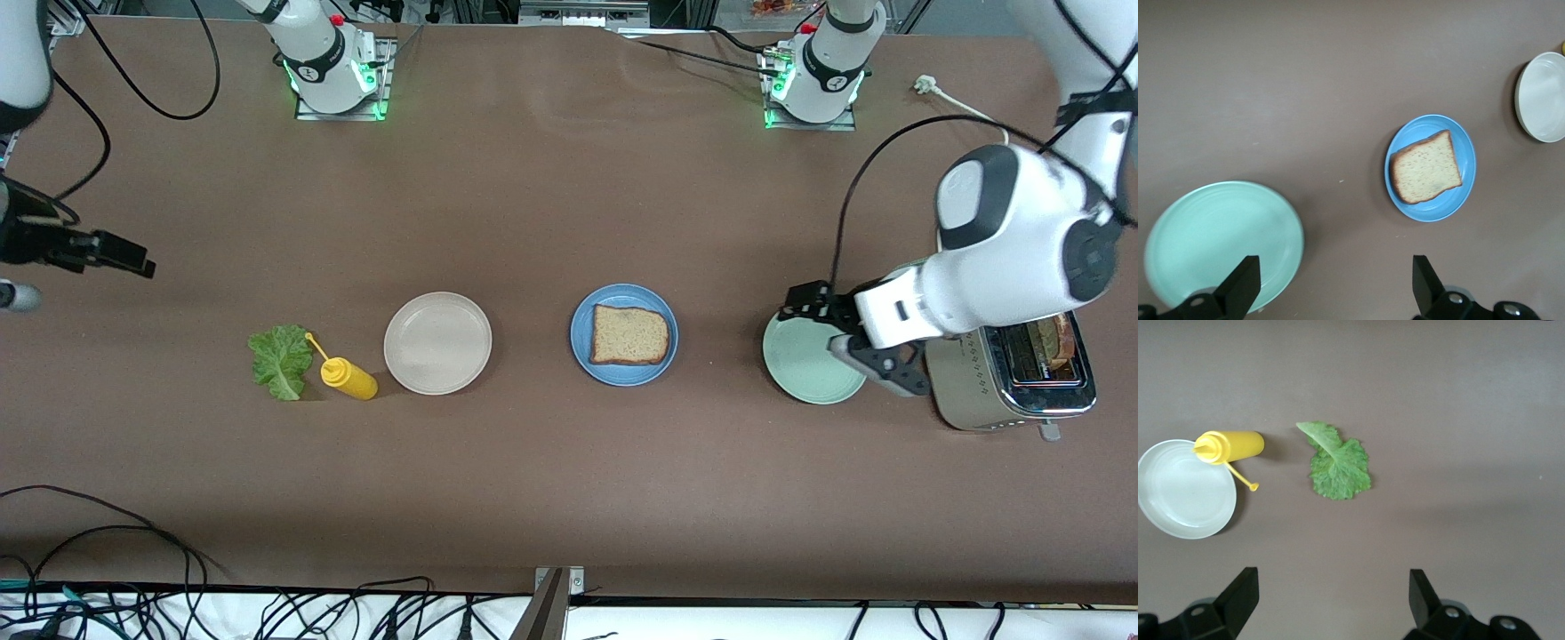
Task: Make sandwich in blue plate with both arms
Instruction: 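Raise the left gripper toward the toaster while the right gripper reaches the lettuce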
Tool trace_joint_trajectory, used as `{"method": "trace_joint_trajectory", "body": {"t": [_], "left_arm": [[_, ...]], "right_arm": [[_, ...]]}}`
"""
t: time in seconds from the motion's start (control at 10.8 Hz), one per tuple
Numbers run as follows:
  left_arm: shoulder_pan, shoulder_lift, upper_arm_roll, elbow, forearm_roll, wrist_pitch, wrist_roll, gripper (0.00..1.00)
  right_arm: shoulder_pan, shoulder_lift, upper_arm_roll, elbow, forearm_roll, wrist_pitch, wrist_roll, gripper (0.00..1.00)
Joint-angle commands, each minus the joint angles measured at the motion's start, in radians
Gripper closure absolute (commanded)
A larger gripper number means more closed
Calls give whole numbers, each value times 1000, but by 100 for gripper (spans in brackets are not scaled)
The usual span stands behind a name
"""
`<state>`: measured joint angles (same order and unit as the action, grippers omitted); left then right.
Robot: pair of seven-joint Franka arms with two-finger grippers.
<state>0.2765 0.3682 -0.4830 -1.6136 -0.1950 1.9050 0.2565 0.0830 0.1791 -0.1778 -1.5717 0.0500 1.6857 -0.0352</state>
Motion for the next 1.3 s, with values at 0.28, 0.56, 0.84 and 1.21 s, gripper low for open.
{"method": "trace_joint_trajectory", "body": {"t": [0.28, 0.56, 0.84, 1.21], "left_arm": [[93, -227, -2, -14, 126, -135, 1, 0], [163, -293, -6, -12, 124, -165, 65, 0], [168, -343, -2, -14, 123, -228, 58, 0], [-80, -373, 231, -12, 128, -228, -48, 0]], "right_arm": [[-6, 170, 5, 22, 17, 173, -118, 0], [-14, 255, 5, 22, 19, 274, -193, 0], [26, 347, 6, 21, 21, 395, -209, 0], [26, 460, 57, 18, 71, 569, -210, 0]]}}
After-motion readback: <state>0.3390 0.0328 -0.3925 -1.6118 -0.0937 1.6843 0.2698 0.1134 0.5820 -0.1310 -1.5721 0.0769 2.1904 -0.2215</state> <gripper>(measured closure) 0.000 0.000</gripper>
